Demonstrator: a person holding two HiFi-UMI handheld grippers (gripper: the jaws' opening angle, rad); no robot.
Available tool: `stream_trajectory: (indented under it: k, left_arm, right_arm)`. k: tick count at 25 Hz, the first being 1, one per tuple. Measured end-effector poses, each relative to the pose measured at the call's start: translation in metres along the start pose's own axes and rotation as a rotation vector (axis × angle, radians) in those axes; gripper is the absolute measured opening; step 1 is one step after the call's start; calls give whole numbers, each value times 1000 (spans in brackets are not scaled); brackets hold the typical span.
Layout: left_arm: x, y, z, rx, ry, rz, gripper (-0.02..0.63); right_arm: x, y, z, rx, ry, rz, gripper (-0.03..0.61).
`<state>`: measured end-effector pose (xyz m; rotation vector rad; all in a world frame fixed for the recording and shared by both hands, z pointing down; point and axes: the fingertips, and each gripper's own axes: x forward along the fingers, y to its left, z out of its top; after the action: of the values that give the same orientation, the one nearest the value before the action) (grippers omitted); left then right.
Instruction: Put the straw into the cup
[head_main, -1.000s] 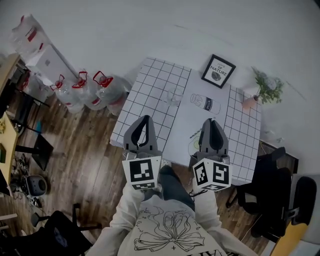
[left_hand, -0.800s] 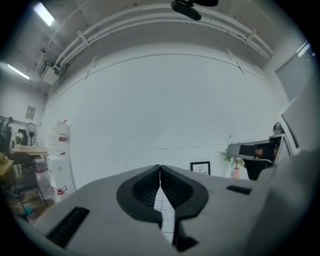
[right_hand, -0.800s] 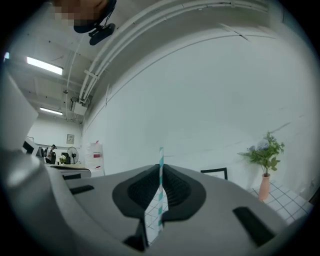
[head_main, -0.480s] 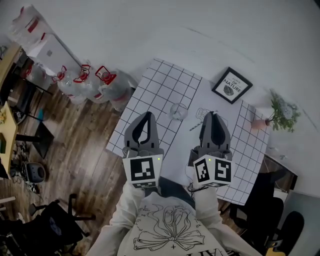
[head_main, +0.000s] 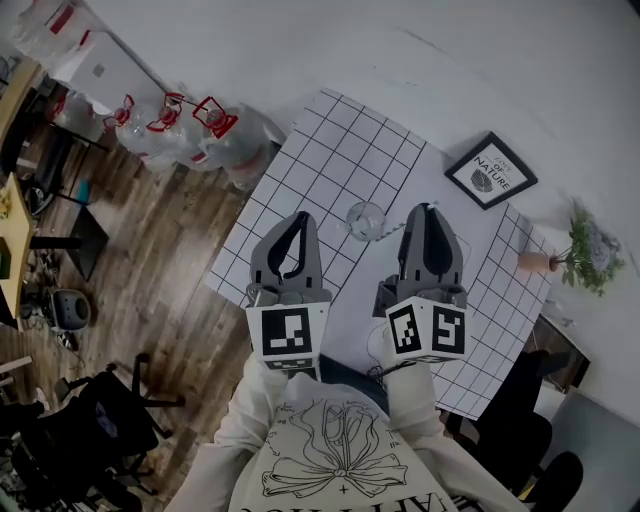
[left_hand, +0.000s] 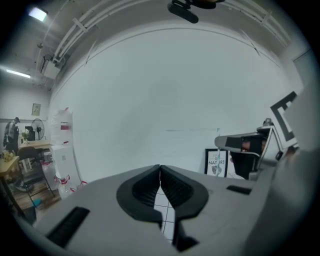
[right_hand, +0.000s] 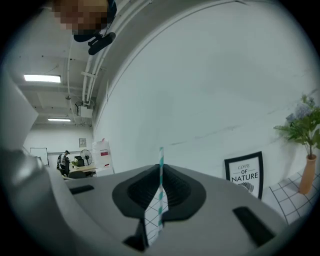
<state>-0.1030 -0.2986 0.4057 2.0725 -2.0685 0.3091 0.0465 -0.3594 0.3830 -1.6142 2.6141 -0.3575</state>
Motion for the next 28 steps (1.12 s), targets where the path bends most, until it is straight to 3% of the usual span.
stream_trajectory:
  k: [28]
  left_arm:
    - [86, 5, -80, -55, 193, -97, 5]
  right_arm:
    - [70, -22, -113, 17, 245, -59, 15]
